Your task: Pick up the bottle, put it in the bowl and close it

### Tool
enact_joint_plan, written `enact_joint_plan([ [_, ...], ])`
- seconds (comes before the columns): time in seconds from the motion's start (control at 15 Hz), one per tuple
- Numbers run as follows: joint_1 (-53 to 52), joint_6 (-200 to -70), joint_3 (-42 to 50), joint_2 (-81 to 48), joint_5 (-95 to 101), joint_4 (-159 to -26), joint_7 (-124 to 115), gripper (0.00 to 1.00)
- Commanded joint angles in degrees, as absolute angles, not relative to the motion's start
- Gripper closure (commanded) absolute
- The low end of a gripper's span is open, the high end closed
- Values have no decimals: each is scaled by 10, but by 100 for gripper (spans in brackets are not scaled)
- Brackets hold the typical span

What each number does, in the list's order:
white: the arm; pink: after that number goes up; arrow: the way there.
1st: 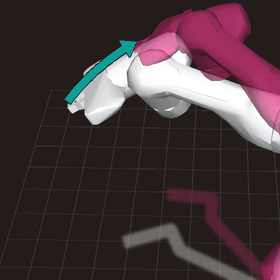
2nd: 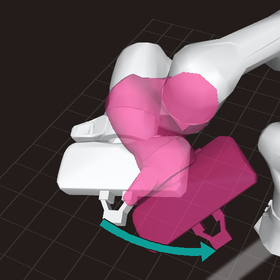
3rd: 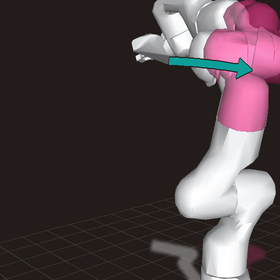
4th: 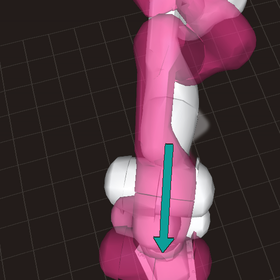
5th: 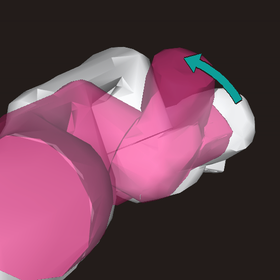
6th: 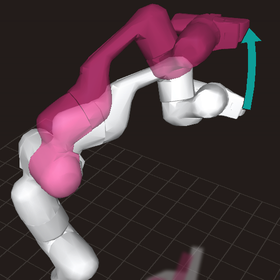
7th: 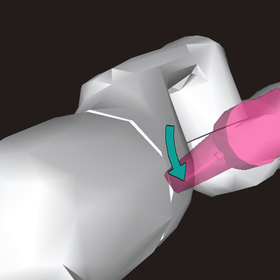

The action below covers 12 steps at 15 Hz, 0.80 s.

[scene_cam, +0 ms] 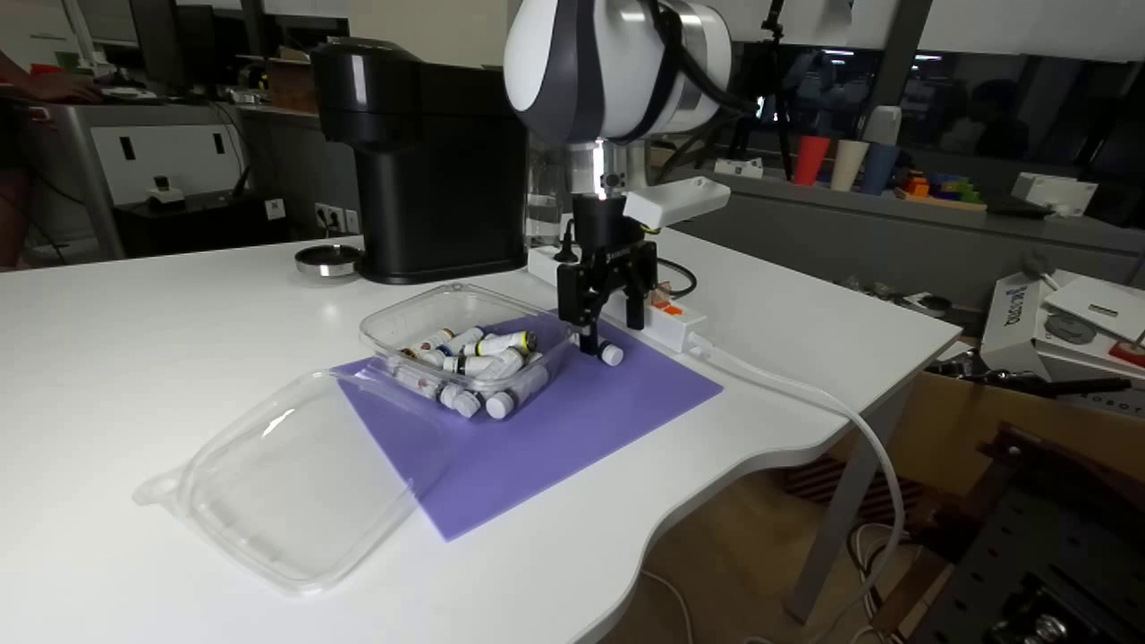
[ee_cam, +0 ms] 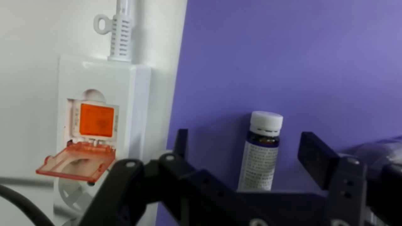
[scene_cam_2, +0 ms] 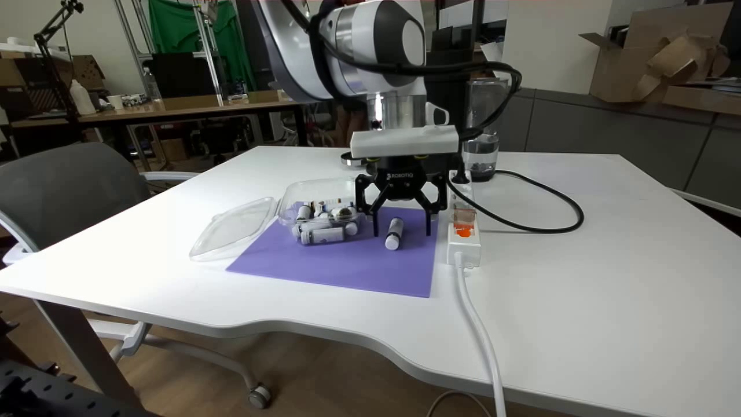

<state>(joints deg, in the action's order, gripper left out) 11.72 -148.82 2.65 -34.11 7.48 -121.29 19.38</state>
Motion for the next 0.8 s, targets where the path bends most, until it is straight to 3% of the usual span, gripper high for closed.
enact_joint_plan([
  [0.0, 123, -1500, 16, -349, 65, -1207, 199, 40],
  [0.53, 123, -1498, 7, -358, 60, -1204, 208, 95],
  [0.73, 124, -1499, 8, -350, 61, -1207, 211, 93],
])
